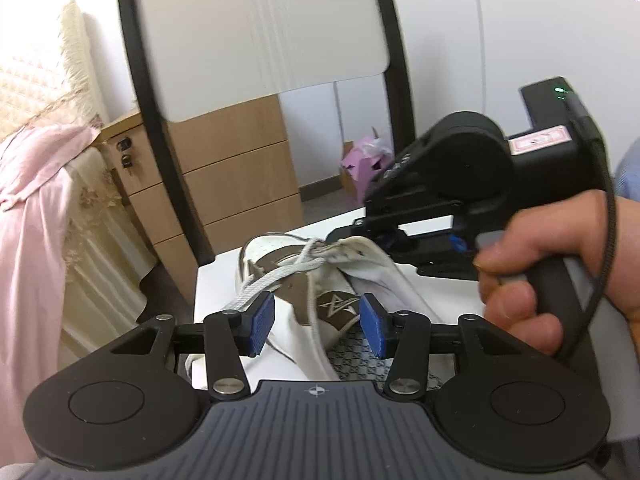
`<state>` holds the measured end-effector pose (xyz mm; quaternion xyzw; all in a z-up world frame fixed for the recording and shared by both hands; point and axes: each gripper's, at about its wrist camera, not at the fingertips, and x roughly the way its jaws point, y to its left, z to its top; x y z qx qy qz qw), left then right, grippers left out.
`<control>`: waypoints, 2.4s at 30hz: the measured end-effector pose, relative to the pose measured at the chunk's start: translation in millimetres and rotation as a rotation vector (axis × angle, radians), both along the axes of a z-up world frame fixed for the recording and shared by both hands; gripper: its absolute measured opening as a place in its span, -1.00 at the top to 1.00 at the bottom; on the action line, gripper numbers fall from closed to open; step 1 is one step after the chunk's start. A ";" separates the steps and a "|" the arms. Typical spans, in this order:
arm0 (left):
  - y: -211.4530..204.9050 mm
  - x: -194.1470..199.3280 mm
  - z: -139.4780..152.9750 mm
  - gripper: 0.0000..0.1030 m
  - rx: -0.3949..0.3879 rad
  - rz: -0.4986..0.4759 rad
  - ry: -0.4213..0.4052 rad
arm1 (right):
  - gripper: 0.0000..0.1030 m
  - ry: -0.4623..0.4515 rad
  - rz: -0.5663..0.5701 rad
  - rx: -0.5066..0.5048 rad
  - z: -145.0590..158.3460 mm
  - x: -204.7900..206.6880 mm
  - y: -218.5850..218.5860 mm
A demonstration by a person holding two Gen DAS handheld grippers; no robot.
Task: Lace up shoes with both hands
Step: 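Open the left gripper and lift it off the lace, then move both grippers back above the sneaker, then close the left gripper on the lace at the eyelets while the right gripper grasps the lace end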
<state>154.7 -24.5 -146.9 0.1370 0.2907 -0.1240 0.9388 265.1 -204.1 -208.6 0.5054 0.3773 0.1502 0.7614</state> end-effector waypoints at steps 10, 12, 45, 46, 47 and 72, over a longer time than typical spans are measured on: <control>-1.1 31.8 -22.5 0.48 0.054 0.087 0.057 | 0.95 -0.019 0.048 -0.034 2.6 3.0 0.2; -2.1 35.3 -24.3 0.60 0.048 0.109 0.070 | 0.95 -0.018 0.039 -0.035 2.5 2.0 0.4; 8.6 20.9 -20.6 0.51 -0.054 0.139 0.149 | 0.21 -0.281 -0.087 -0.398 51.5 -12.0 -68.9; 8.7 21.6 -20.5 0.46 -0.051 0.141 0.148 | 0.19 -0.296 -0.069 -0.399 53.6 -12.9 -66.1; 9.2 21.6 -20.4 0.37 -0.046 0.145 0.145 | 0.15 -0.305 -0.045 -0.392 55.9 -12.9 -61.9; 16.8 19.8 -5.4 -0.50 -0.098 0.083 0.057 | -1.00 -0.132 0.034 -0.081 28.7 -24.5 -27.7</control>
